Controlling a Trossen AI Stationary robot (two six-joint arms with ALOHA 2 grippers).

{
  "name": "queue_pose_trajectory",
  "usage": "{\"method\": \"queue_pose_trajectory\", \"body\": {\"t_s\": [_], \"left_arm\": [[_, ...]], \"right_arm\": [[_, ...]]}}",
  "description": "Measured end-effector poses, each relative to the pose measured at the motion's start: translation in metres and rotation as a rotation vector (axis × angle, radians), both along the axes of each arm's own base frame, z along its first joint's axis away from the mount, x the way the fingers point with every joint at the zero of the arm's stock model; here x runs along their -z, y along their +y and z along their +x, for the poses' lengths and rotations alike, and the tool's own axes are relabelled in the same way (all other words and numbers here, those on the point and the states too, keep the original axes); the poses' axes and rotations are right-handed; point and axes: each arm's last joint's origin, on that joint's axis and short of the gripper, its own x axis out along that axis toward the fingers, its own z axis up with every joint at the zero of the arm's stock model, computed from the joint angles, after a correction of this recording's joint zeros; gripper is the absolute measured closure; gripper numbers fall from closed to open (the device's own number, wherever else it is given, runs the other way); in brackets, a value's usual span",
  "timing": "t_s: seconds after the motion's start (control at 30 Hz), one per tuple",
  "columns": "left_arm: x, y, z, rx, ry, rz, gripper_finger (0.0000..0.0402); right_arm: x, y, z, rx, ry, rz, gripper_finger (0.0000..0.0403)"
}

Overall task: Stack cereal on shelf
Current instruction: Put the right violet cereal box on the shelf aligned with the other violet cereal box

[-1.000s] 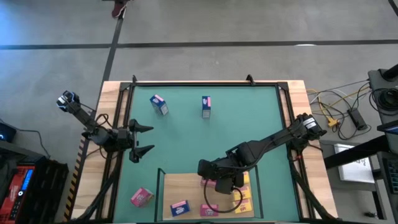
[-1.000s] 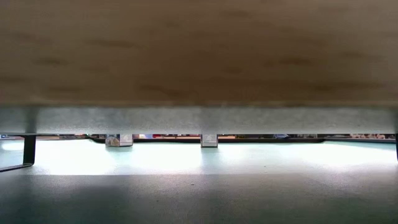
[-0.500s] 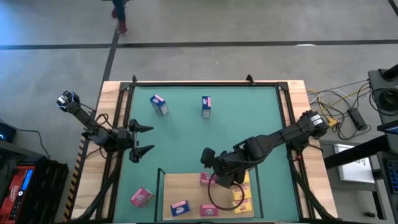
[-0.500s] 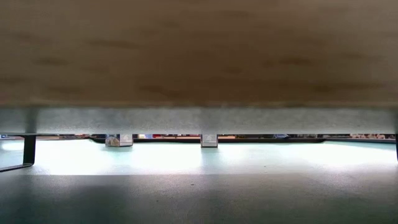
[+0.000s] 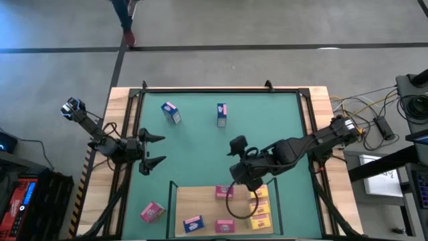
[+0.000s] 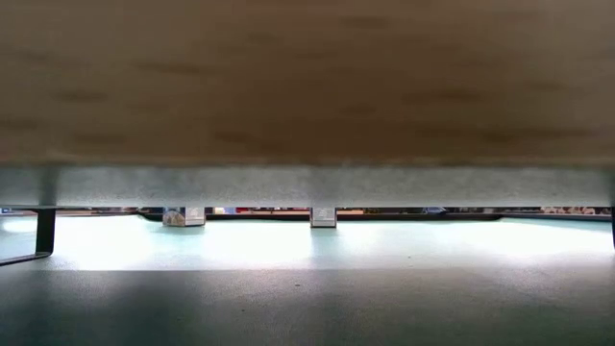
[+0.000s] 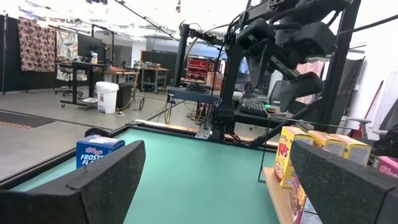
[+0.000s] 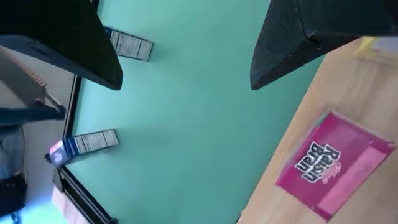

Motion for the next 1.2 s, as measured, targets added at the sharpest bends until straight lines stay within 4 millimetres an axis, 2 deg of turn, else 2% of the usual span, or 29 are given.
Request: {"method": "queue_pose_trajectory", "body": {"t_s": [0.1,0.33,0.6,0.77,1.03,1.2], "left_arm": [[0.0,0.0,0.0,0.0,0.001,0.001,0.0018],[0.0,0.0,0.0,0.0,0.002,0.001,0.0018],[0.0,0.0,0.0,0.0,0.003,0.002,0.0018],[0.0,0.0,0.0,0.0,0.003,0.002,0.0018],[0.001,0.0,0.0,0.0,0.006,0.005,0.0018],[0.001,-0.001,0.001,0.0,0.008,0.007,0.0018]], "right_arm": [[0.0,-0.002,-0.006,0.023,0.033,0.002,0.0062],[0.0,-0.002,-0.004,0.023,0.026,0.002,0.0062],[-0.001,-0.001,-0.003,-0.064,0.027,-0.058,0.0062],[0.0,0.0,-0.002,0.107,0.002,0.12,0.0062],[-0.003,-0.009,-0.016,0.315,-0.006,0.174,0.0062],[0.009,-0.011,-0.021,0.402,-0.01,0.178,0.0062]]}}
